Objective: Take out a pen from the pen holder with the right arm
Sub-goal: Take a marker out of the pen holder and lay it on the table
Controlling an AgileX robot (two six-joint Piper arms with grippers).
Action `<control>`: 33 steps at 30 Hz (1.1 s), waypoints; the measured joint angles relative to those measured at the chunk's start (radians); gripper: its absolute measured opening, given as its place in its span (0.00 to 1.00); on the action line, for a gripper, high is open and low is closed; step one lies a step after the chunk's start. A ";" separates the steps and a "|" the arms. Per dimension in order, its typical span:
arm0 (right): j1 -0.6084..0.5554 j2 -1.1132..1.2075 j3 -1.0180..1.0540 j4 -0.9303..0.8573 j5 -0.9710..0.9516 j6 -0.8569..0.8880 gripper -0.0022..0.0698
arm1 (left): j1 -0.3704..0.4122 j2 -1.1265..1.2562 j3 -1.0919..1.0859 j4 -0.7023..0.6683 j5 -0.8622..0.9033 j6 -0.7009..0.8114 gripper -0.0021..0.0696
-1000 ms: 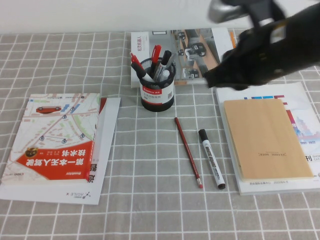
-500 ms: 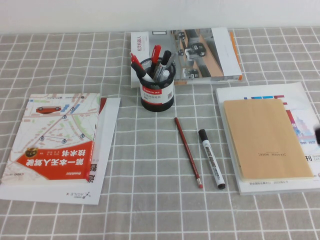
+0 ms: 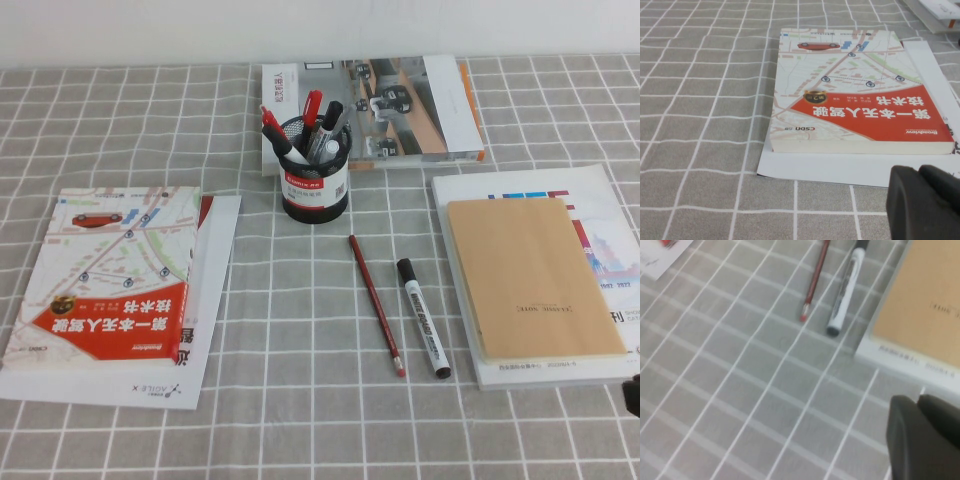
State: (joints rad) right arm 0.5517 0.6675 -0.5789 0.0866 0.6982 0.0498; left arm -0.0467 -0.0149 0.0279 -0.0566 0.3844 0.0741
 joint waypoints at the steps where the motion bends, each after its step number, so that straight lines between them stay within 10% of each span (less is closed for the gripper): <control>1: -0.002 -0.002 0.042 -0.009 -0.067 0.000 0.01 | 0.000 0.000 0.000 0.000 0.000 0.000 0.02; 13: -0.385 -0.301 0.508 0.004 -0.528 0.000 0.01 | 0.000 0.000 0.000 0.000 0.000 0.000 0.02; 33: -0.465 -0.675 0.607 -0.011 -0.337 -0.065 0.01 | 0.000 0.000 0.000 0.000 0.000 0.000 0.02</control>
State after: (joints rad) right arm 0.0864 -0.0078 0.0277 0.0752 0.3617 -0.0154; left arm -0.0467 -0.0149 0.0279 -0.0566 0.3844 0.0741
